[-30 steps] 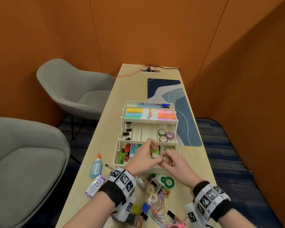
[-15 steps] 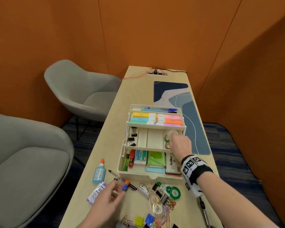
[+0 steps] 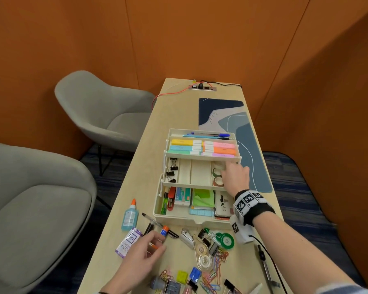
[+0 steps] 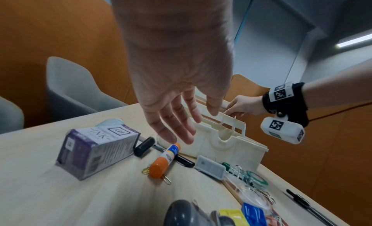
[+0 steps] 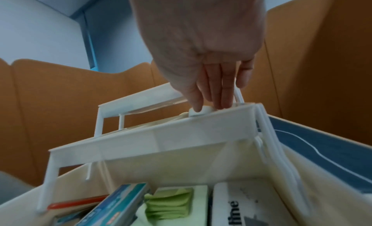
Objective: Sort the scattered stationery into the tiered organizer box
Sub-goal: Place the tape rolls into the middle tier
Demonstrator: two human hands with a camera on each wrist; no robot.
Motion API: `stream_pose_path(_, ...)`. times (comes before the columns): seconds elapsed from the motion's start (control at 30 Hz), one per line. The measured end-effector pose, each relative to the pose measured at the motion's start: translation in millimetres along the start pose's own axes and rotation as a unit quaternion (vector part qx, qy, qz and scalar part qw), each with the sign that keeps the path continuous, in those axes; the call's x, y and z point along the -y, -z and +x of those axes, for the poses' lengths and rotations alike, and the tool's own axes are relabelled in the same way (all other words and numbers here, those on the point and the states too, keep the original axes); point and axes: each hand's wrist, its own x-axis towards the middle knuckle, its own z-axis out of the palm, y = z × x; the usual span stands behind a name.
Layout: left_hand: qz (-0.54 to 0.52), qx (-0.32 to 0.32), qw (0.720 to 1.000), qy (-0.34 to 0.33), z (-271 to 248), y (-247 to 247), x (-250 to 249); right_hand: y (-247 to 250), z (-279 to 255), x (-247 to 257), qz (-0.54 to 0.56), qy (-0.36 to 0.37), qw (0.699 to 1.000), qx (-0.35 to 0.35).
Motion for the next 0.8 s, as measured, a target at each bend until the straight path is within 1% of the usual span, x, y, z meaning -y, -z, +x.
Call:
stream_pose_path(0.07, 0.004, -0.001, 1.000, 0.002, -1.1, 0.3, 0.3, -9.2, -5.2, 0.2, 0.000, 0.012, 1.000, -0.004)
stream_pose_path(0.17, 0.010, 0.003, 1.000, 0.004, -2.8, 0.4, 2.1, -16.6, -11.5, -0.2, -0.010, 0.014, 1.000, 0.008)
stream_pose_path(0.33, 0.020, 0.009, 1.000, 0.005, -5.3, 0.1, 3.1, -7.9, -12.0, 6.0, -0.042, 0.014, 0.998, 0.043)
stream_pose_path(0.4, 0.017, 0.008, 1.000, 0.003, -5.6, 1.0, 4.1, -5.6, -17.8, 14.0, -0.047, 0.011, 0.999, 0.019)
stream_pose_path(0.47, 0.013, 0.007, 1.000, 0.002, -5.6, 0.9, 4.5, -8.3, -25.4, 20.8, -0.056, 0.038, 0.998, -0.007)
stream_pose_path(0.53, 0.016, 0.007, 1.000, 0.001, -6.0, -0.1, 4.4, -14.1, -29.6, 22.2, -0.050, 0.063, 0.997, 0.009)
stream_pose_path(0.63, 0.023, 0.011, 1.000, -0.003, -5.6, -0.9, 6.1, -13.9, -28.2, 16.6, -0.027, 0.031, 0.999, 0.023)
stream_pose_path(0.73, 0.021, 0.012, 1.000, 0.001, -5.0, -2.4, 7.3, -9.1, -28.7, 7.1, -0.052, -0.004, 0.998, 0.034)
stream_pose_path(0.8, 0.024, 0.010, 1.000, -0.004, -4.2, -2.9, 7.2, -7.5, -30.4, 3.2, -0.057, -0.014, 0.998, 0.036)
